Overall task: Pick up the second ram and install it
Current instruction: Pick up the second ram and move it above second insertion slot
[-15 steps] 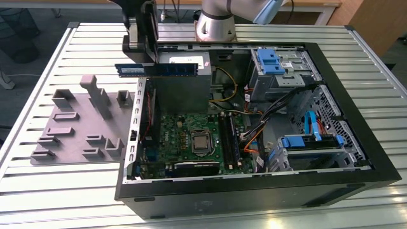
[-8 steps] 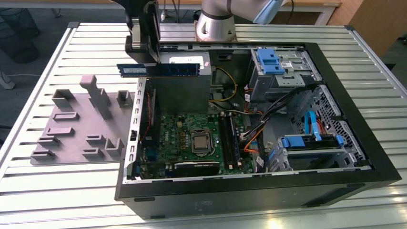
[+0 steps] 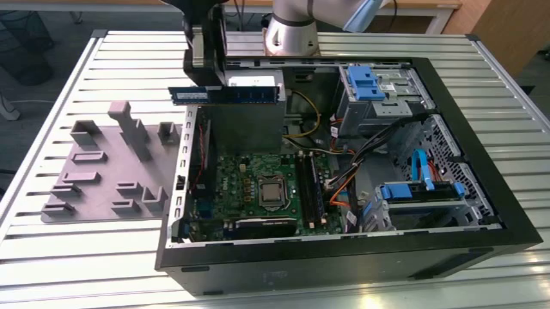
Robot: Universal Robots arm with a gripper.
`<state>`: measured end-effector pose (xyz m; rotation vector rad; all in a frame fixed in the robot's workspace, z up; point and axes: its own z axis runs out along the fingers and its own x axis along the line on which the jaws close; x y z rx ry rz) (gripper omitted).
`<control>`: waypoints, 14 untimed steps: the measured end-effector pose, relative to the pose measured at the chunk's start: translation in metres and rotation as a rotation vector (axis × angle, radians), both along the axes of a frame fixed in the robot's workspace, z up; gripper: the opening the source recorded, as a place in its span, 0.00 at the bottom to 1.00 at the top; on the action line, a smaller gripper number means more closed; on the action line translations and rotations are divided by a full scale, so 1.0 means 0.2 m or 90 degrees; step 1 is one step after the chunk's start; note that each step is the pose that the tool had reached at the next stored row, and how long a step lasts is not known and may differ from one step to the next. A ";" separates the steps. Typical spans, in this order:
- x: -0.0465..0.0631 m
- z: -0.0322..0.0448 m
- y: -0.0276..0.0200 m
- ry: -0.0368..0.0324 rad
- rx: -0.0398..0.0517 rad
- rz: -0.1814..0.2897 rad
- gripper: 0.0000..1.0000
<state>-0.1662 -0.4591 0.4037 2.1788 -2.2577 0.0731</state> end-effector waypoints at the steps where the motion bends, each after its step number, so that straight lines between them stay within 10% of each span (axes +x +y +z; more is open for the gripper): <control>1: 0.01 -0.001 0.000 0.0000 0.0000 0.000 0.14; 14: 0.07 -0.008 0.000 0.0000 0.0000 0.000 0.14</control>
